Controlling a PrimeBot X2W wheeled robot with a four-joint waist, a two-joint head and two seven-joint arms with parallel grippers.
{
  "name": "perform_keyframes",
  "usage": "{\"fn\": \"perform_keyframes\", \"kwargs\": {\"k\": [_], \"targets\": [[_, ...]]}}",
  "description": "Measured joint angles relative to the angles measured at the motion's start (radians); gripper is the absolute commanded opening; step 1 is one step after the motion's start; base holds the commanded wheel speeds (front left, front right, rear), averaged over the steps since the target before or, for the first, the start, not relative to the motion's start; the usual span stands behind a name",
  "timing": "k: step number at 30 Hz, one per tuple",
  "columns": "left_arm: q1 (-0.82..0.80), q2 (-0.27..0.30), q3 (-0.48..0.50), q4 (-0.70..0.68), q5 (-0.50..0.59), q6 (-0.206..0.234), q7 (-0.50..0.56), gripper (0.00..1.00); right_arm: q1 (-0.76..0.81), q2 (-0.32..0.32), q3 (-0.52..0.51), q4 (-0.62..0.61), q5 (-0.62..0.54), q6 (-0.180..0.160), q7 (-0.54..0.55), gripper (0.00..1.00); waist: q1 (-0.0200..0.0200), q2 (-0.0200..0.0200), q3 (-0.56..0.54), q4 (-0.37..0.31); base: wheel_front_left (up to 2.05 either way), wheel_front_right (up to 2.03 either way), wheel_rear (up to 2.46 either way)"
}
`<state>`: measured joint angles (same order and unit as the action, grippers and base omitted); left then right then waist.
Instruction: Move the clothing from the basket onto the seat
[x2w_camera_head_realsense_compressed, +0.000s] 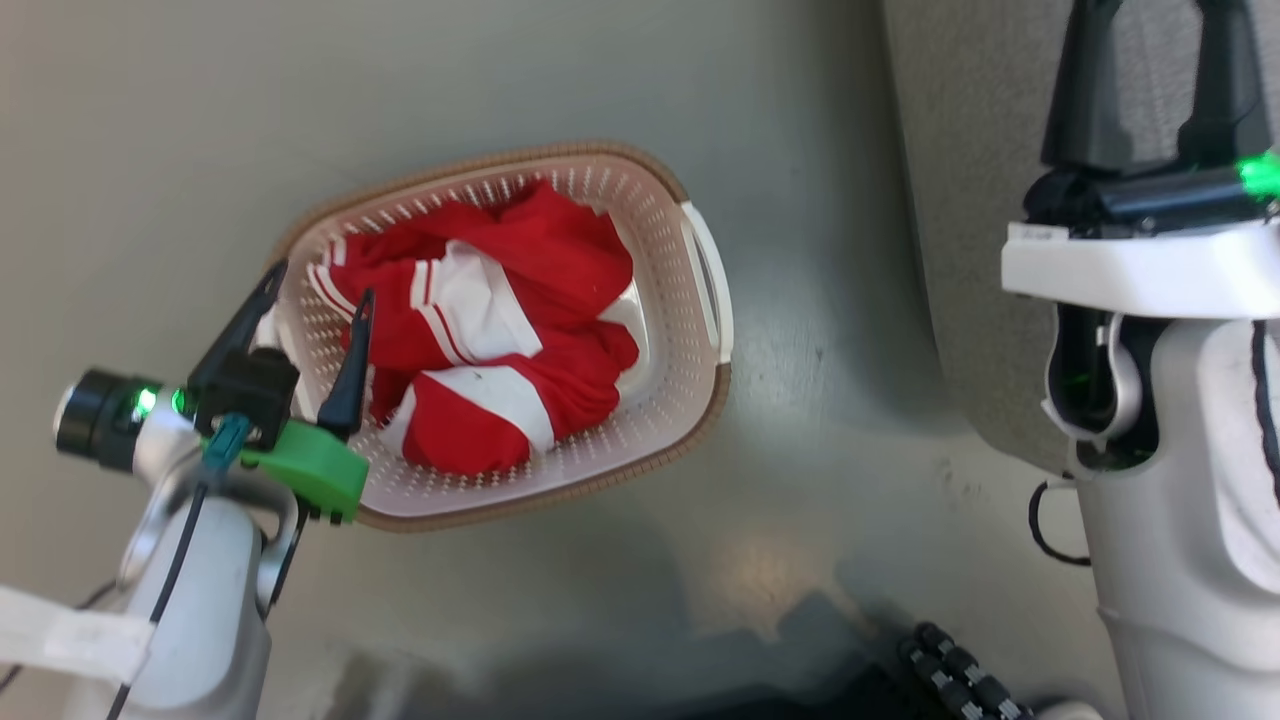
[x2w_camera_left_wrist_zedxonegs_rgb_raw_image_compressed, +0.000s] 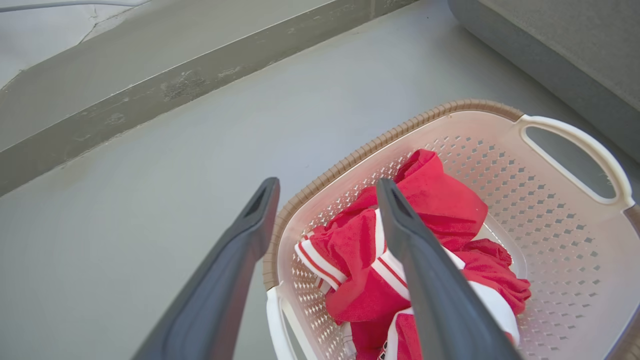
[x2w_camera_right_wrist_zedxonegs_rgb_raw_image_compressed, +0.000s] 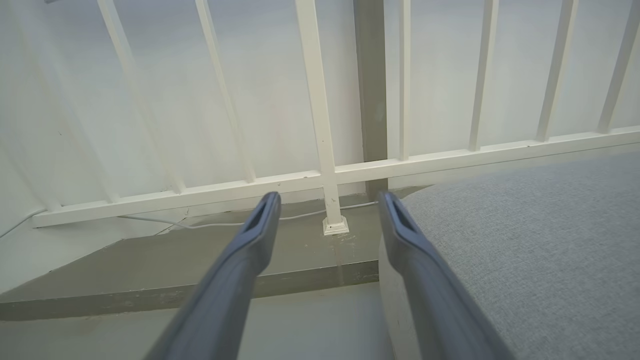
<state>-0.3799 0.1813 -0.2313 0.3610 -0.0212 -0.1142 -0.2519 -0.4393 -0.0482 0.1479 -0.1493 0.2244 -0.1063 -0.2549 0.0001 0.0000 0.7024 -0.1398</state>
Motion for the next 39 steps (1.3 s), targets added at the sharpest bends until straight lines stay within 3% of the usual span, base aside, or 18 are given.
{"fn": "perform_keyframes", "kwargs": {"k": [15,39], "targets": [[-0.141,0.022,-0.071,0.067,0.049,-0.009,0.000,1.00,-0.095,-0.002,-0.014,-0.016,0.013,-0.010,-0.001,1.00,0.0000,0.0000,0.180,-0.020,0.00,0.00,0.00],[-0.243,0.091,-0.141,0.216,0.111,-0.010,0.000,1.00,-0.119,-0.007,0.029,-0.001,0.035,-0.018,-0.001,1.00,0.0000,0.0000,0.224,-0.059,0.00,0.00,0.00]]}}
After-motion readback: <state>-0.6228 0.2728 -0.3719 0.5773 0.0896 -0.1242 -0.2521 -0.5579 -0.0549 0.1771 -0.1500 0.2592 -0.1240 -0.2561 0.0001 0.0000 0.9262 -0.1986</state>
